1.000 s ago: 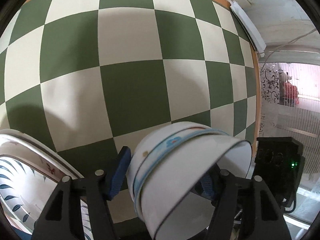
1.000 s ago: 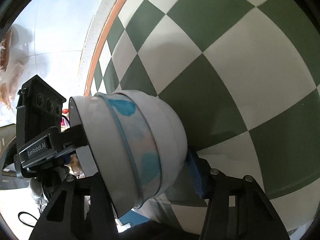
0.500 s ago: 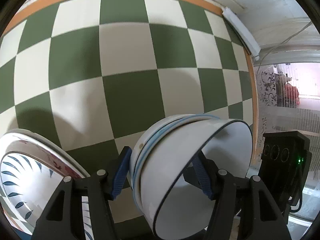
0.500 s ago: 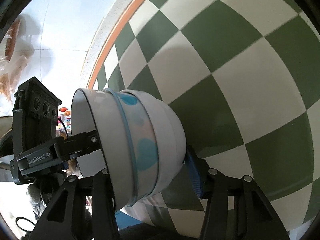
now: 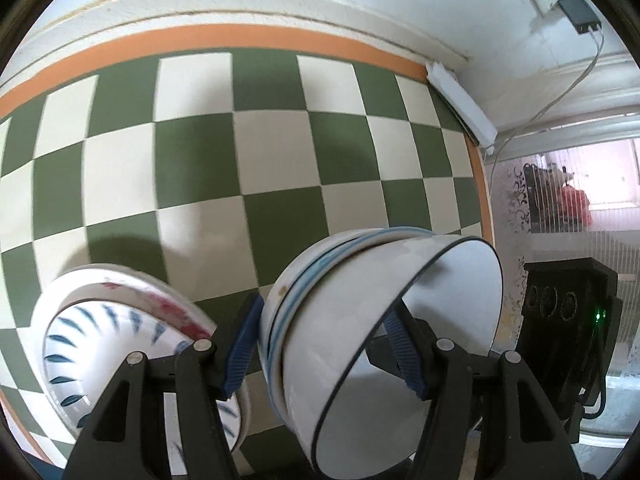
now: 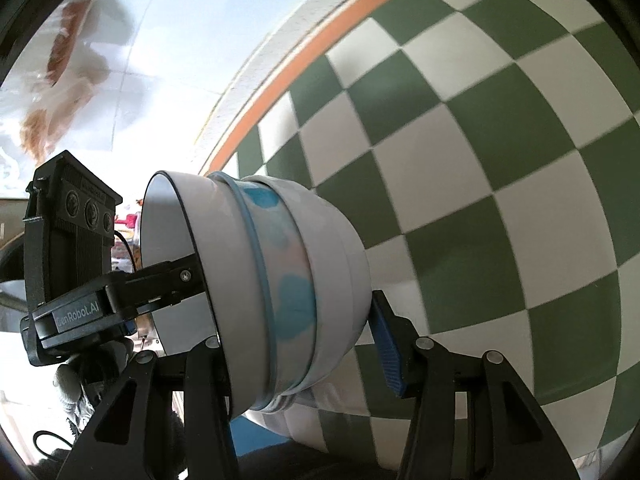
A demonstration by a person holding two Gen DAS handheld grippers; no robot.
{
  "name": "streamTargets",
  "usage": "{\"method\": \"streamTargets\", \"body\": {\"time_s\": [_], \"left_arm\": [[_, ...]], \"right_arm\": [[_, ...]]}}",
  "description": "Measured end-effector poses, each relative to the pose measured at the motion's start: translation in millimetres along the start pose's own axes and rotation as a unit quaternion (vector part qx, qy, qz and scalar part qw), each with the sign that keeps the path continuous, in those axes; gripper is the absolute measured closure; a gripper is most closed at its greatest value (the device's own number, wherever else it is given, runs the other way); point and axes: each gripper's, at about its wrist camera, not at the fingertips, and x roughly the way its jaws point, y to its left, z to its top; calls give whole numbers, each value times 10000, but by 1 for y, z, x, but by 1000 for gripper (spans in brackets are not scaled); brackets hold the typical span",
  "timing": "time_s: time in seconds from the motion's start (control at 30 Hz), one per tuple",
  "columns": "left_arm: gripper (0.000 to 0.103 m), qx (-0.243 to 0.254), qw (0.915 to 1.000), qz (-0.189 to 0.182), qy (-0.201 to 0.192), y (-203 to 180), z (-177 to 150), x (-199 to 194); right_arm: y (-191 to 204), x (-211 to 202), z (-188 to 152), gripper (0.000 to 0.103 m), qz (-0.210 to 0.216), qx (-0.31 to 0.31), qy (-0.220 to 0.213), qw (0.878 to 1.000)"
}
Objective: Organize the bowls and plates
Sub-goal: 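Carry the bowl stack with both tools over the plate stack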
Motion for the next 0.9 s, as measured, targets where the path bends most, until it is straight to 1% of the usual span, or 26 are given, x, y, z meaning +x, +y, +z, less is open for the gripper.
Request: {"method": "streamTargets", "body": {"time_s": [0.27, 0.53, 0.67, 0.8, 0.9], "left_arm": [[44, -338, 9989, 77, -329, 35, -17, -38], [44, -865, 9940, 214, -629, 87, -45, -68], [44, -1148, 9905, 280, -703, 114, -60, -74], [44, -1363, 9877, 309, -696, 138, -72, -76], [44, -1472, 9862, 326, -677, 149, -77, -73]], "right_arm": [[40, 22, -5, 51, 175, -359, 224, 9989], [84, 65, -17, 51, 289, -774, 688, 9942], [101, 91, -22, 51, 303, -957, 944, 9905], [113, 116, -32, 51, 268, -1090, 1169, 9868], [118, 132, -39, 51, 239, -1128, 1304, 9847]]}}
